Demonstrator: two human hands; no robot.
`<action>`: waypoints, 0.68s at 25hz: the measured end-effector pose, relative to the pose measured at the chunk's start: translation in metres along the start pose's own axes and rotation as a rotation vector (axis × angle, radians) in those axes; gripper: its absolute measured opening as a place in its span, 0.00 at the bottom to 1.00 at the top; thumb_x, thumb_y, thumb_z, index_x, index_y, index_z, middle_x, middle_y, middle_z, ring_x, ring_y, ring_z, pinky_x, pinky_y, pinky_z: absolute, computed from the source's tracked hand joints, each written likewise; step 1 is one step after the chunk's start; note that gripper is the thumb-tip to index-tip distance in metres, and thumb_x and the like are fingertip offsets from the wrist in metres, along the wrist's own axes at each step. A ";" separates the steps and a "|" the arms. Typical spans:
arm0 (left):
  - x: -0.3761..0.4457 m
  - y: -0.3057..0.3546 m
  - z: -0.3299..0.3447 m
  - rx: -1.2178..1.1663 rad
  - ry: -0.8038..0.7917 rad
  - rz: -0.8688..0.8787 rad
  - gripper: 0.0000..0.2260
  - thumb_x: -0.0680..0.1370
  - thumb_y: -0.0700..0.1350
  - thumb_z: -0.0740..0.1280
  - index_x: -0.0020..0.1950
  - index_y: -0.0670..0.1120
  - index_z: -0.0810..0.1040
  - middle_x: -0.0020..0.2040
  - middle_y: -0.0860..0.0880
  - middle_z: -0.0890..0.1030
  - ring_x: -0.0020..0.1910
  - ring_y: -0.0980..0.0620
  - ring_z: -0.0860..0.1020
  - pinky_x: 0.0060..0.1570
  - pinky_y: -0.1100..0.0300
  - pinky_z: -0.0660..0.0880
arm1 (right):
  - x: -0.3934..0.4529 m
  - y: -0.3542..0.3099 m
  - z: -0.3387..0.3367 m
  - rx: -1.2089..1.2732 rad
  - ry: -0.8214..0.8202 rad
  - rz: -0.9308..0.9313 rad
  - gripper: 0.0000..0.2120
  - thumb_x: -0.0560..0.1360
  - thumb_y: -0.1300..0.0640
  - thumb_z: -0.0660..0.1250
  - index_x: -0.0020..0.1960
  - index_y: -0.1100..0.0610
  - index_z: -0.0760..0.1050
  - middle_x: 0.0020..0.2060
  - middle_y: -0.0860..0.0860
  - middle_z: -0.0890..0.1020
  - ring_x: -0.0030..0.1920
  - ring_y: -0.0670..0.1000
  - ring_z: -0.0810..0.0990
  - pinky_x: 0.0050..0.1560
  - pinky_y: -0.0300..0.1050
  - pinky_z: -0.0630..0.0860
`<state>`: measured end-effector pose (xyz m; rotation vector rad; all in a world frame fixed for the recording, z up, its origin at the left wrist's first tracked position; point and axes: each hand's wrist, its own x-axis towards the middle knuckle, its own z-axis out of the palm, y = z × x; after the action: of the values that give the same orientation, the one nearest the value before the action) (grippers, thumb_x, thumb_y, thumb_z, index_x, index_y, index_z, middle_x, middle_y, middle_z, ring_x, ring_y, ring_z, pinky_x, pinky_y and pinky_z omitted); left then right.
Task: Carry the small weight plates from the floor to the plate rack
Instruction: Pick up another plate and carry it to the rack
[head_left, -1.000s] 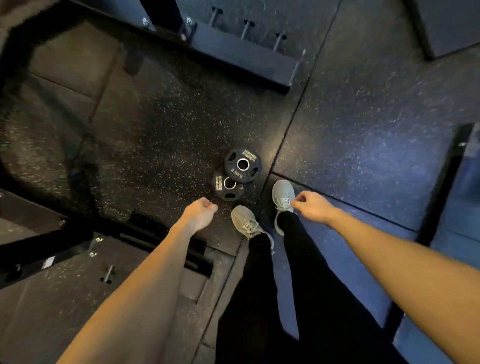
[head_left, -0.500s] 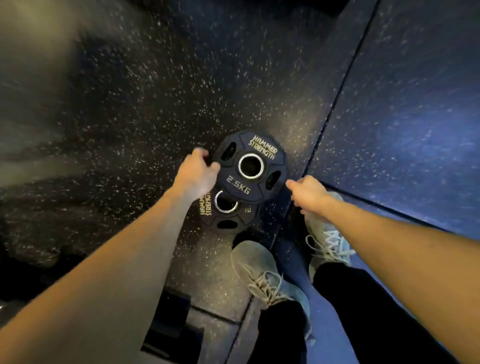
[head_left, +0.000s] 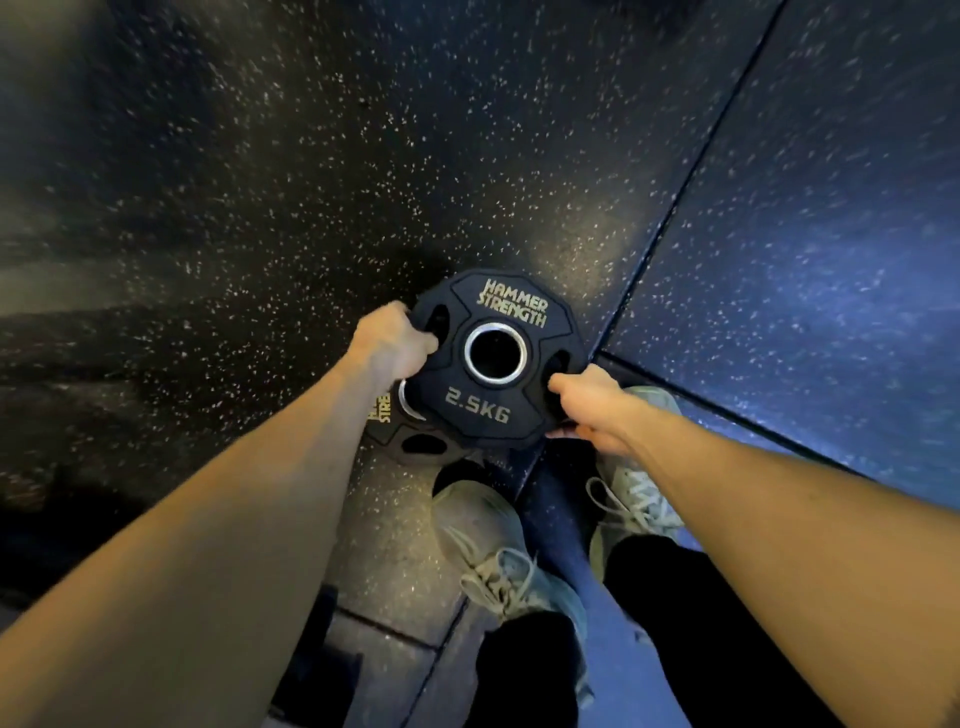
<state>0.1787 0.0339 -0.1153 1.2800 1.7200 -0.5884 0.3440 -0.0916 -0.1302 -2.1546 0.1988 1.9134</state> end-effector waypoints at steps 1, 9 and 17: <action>-0.021 -0.008 0.001 -0.052 -0.039 -0.038 0.20 0.76 0.44 0.68 0.67 0.43 0.71 0.63 0.43 0.76 0.61 0.42 0.75 0.63 0.50 0.74 | -0.021 0.001 -0.008 -0.061 0.004 -0.006 0.15 0.76 0.61 0.62 0.62 0.61 0.69 0.56 0.58 0.79 0.47 0.59 0.82 0.33 0.48 0.83; -0.292 -0.018 -0.066 -0.477 -0.150 -0.226 0.15 0.73 0.42 0.71 0.57 0.48 0.72 0.57 0.45 0.77 0.54 0.43 0.78 0.52 0.45 0.81 | -0.299 -0.011 -0.067 -0.464 0.036 -0.102 0.10 0.77 0.64 0.59 0.57 0.57 0.65 0.42 0.55 0.75 0.38 0.53 0.76 0.28 0.43 0.76; -0.550 -0.010 -0.166 -0.617 0.010 -0.149 0.15 0.71 0.46 0.71 0.55 0.49 0.71 0.55 0.45 0.78 0.52 0.44 0.79 0.51 0.44 0.80 | -0.547 -0.018 -0.099 -0.582 0.001 -0.326 0.18 0.73 0.64 0.61 0.63 0.62 0.68 0.55 0.64 0.78 0.48 0.60 0.79 0.31 0.45 0.77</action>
<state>0.1486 -0.1169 0.4382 0.7233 1.8191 -0.1061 0.3743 -0.1377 0.4232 -2.3257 -0.7524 1.9316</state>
